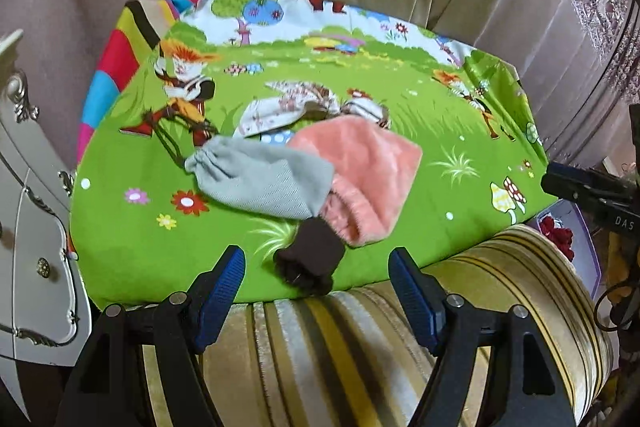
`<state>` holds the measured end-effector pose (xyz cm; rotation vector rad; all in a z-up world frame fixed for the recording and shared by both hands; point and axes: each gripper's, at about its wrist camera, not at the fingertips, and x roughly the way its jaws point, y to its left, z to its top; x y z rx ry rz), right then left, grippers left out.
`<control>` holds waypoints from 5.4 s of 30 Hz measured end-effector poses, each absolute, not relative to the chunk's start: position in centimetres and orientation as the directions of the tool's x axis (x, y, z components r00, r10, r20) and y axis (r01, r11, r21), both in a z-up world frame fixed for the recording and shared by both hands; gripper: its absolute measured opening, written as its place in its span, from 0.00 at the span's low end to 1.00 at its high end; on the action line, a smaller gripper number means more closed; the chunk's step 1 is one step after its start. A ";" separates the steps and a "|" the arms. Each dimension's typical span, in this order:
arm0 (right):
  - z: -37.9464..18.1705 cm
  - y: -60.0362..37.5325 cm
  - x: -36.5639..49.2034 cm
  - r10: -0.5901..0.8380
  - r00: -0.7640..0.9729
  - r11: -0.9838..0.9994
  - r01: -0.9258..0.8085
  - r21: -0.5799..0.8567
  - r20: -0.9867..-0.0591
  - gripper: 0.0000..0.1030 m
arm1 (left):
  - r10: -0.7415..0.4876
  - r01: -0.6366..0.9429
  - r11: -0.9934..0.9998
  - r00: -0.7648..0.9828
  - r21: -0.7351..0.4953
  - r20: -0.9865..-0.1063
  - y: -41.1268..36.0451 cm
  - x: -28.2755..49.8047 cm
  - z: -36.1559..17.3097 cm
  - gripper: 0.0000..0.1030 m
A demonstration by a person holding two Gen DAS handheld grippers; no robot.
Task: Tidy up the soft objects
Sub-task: 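Move both open tools back over the remaining items on the bed, then grasp the grey knit with the right tool while the left tool grasps the brown fuzzy item, then carry grey knit and brown fuzzy item into the box and open both tools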
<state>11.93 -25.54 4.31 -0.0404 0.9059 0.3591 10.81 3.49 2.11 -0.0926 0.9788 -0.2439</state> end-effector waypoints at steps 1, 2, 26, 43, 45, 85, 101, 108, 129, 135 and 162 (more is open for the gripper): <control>4.3 -25.1 12.1 0.291 0.558 0.937 -0.330 0.114 -0.777 0.53 | -0.252 0.165 0.967 0.527 -0.193 -0.812 3.5 10.8 2.0 0.72; 4.2 -24.3 12.4 0.295 0.552 0.933 -0.344 0.108 -0.780 0.53 | -0.264 0.172 0.964 0.513 -0.204 -0.817 3.5 11.0 1.7 0.71; 2.6 -12.7 16.8 0.356 0.483 0.848 -0.526 0.060 -0.800 0.59 | -0.287 0.126 0.958 0.384 -0.258 -0.878 5.3 14.7 -2.6 0.27; -2.3 -0.2 20.6 0.418 0.352 0.627 -0.779 -0.014 -0.837 0.61 | -0.121 -0.286 0.897 0.572 -0.336 -0.811 13.9 13.1 -1.8 0.27; -2.8 0.8 20.6 0.410 0.357 0.602 -0.797 -0.046 -0.839 0.61 | -0.115 -0.302 0.889 0.579 -0.343 -0.807 14.1 12.8 -1.8 0.27; 2.7 -10.9 14.5 0.477 0.518 0.788 -0.610 0.084 -0.710 0.11 | -0.119 -0.204 0.922 0.658 -0.328 -0.744 6.8 10.8 3.0 0.27; 4.3 -22.8 10.7 0.408 0.623 0.891 -0.433 0.141 -0.667 0.11 | -0.224 -0.005 0.956 0.632 -0.292 -0.742 -3.9 10.6 4.6 0.27; 5.1 -29.1 8.7 0.350 0.678 0.931 -0.330 0.158 -0.646 0.11 | -0.278 0.097 0.956 0.604 -0.277 -0.747 -9.4 10.7 5.1 0.27; 3.3 -48.7 0.4 0.078 0.735 0.986 0.045 0.163 -0.674 0.11 | -0.442 0.430 0.867 0.433 -0.250 -0.786 -27.2 7.7 5.1 0.27; 1.2 -53.2 -2.1 0.014 0.707 0.977 0.140 0.160 -0.707 0.11 | -0.471 0.521 0.817 0.356 -0.247 -0.807 -32.2 6.0 4.5 0.27; -3.6 -62.2 -5.8 -0.089 0.640 0.929 0.330 0.168 -0.763 0.37 | -0.573 0.719 0.612 0.116 -0.329 -0.812 -46.1 1.1 1.6 0.52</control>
